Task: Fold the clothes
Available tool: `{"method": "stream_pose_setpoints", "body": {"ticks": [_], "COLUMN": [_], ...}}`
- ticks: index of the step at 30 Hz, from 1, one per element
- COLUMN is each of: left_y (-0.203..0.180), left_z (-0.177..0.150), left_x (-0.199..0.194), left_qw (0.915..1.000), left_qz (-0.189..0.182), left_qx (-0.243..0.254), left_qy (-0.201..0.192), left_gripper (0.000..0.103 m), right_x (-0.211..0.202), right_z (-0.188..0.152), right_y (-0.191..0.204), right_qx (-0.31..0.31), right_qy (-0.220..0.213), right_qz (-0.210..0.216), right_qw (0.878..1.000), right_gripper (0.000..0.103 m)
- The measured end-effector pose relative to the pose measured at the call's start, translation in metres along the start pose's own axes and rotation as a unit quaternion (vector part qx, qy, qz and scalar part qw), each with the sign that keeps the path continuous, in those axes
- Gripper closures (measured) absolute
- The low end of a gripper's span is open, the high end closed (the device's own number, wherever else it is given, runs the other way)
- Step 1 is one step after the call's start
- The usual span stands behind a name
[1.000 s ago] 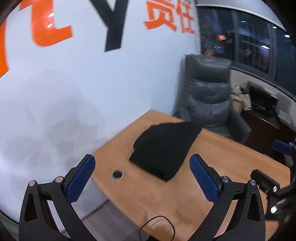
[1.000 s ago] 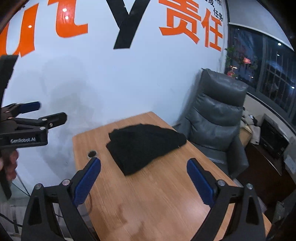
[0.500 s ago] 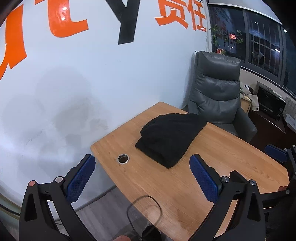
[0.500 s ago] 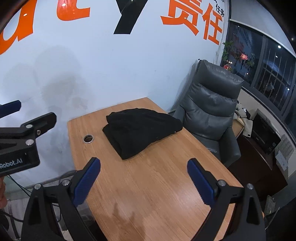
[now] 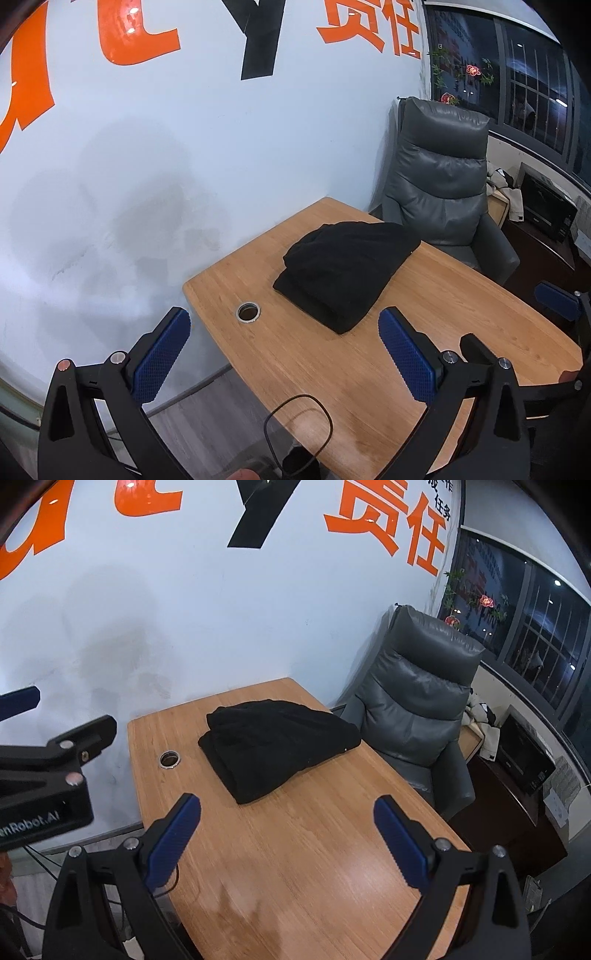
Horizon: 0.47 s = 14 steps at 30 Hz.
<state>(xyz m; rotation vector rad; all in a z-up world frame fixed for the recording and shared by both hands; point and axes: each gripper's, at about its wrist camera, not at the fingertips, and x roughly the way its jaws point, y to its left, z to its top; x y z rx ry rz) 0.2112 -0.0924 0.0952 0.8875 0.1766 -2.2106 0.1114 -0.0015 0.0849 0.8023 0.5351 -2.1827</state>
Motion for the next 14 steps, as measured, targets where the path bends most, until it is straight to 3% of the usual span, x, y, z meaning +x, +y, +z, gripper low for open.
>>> {"method": "stream_pose_setpoints", "body": {"ticks": [7,10,14], "left_y": [0.0004,0.0002,-0.0023], "left_z": [0.0045,0.0041,0.0032], "left_x": [0.0049,0.0017,-0.0021], "left_qw": [0.9998,0.9998,0.9998], "left_qz": [-0.017,0.002,-0.007], "left_qx": [-0.013,-0.017,-0.017], "left_qy": [0.007,-0.006,-0.011], "left_gripper": [0.000,0.000,0.000], "right_x": [0.0024,0.0037,0.0064], "right_z": [0.0039,0.0049,0.0067], "right_y": [-0.0014,-0.0009,0.0012], "right_qx": [-0.003,-0.006,-0.007], "right_qy": [-0.004,-0.005,-0.006], "right_qz": [0.001,0.002,0.005], "right_qw": [1.000,1.000,1.000], "right_gripper": [0.006,0.006,0.006]}}
